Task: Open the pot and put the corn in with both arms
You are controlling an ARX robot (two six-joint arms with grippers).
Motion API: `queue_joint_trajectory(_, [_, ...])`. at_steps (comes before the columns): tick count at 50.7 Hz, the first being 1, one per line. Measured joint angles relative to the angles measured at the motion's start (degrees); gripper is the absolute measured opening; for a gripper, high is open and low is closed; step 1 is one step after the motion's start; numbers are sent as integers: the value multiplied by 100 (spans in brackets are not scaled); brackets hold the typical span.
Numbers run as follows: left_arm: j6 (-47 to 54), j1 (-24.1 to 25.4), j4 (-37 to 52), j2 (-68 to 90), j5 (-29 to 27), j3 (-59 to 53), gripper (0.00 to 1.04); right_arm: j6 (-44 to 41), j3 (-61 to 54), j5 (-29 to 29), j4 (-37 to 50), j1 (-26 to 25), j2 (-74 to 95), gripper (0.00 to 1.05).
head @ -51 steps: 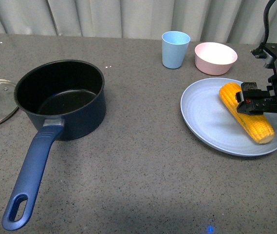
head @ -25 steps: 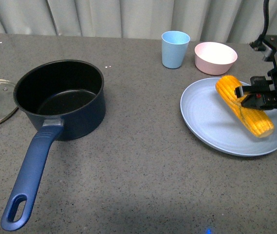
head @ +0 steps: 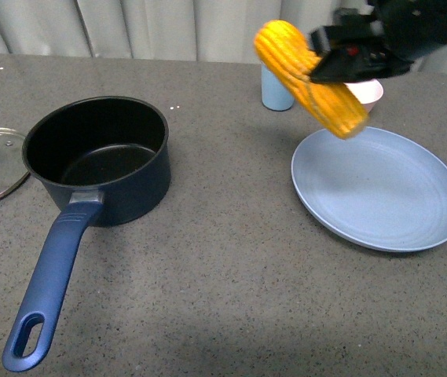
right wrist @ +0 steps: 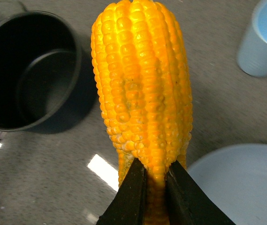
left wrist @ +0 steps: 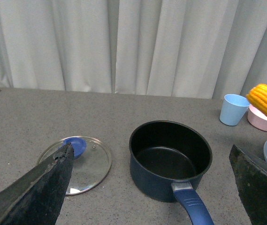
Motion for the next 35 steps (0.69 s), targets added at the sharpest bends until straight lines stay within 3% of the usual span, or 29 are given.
queue_joint_trajectory(17, [0,0,0,0,0,0,98,157,1609,-44,-616,1056,999,6])
queue_joint_trajectory(35, [0,0,0,0,0,0,98,332,2809,-83,-997,1530,1993,6])
